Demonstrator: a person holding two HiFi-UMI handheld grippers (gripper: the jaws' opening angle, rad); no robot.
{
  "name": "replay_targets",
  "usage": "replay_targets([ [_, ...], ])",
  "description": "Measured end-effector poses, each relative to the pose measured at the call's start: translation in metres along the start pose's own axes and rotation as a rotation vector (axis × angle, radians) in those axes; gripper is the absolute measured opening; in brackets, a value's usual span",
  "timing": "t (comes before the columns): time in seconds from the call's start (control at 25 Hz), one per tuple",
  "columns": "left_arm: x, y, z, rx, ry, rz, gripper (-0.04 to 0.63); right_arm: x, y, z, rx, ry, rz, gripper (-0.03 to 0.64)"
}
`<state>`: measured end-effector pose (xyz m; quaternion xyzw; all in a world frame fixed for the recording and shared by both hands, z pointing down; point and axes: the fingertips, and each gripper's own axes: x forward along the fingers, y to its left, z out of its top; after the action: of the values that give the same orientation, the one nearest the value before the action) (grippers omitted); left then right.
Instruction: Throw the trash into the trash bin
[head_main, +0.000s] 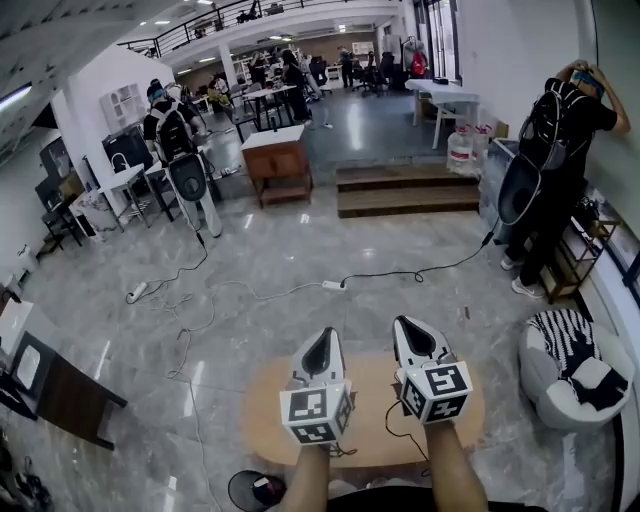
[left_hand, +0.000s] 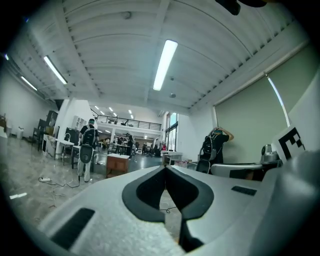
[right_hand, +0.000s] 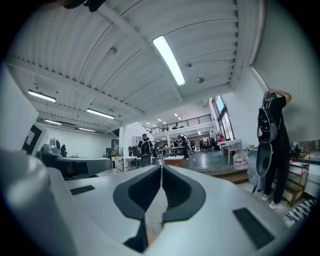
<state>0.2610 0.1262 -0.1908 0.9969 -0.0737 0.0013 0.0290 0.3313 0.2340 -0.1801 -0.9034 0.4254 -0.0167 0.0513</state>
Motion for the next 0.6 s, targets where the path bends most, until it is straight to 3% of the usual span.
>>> replay_targets([
  [0.6,0.025,-0.041,-0.015,0.006,0.032,-0.03,0.006,-0.007,-0.029,-0.009,-0.012,0.007,0.014,0.014],
])
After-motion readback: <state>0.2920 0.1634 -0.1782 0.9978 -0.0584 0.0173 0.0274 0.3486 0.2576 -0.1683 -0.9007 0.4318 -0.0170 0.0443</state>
